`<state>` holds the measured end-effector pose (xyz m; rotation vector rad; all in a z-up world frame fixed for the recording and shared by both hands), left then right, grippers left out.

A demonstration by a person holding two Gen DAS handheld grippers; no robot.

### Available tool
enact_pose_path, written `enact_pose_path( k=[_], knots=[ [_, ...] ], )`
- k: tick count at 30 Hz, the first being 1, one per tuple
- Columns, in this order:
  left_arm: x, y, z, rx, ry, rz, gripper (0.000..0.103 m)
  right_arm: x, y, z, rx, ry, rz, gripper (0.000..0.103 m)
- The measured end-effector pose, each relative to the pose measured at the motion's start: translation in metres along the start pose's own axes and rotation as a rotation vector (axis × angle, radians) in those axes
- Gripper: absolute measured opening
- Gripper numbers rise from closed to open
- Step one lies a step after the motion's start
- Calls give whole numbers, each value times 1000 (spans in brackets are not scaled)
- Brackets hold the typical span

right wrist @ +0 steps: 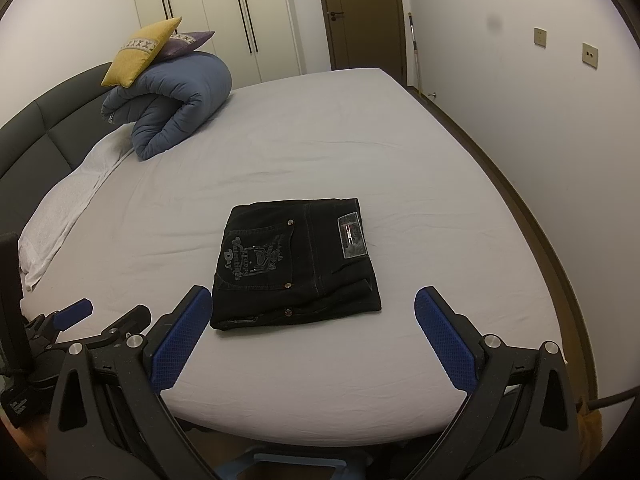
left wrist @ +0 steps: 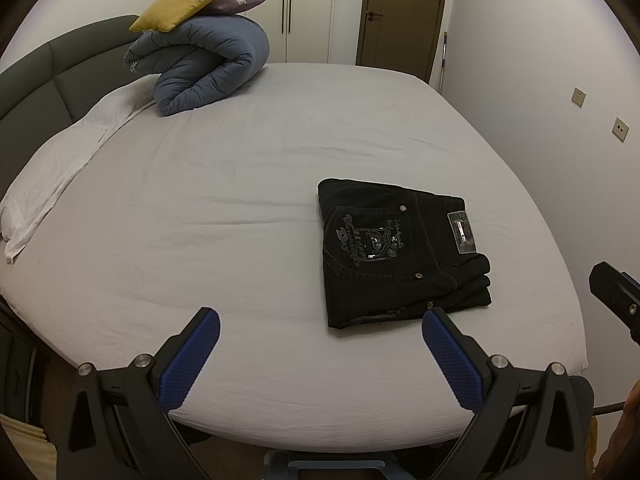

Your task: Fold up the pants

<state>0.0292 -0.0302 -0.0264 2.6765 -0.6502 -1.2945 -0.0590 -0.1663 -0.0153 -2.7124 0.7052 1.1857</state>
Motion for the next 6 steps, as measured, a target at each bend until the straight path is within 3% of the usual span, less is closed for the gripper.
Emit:
enact_pose_path(
  k=[6],
  knots=[
    [1,0,0,3,5,-14,103,1,2,1,1,-3,1,103]
  ],
)
Point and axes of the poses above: each gripper's, at about its wrist camera, not at the fingertips, and x roughly the way its jaws point, y to its right, z to its underside, the point moved 2 cm from there along x, roughly the way its jaws point, and after that the axes turned 15 degrees about z, right-handed, at the moved point
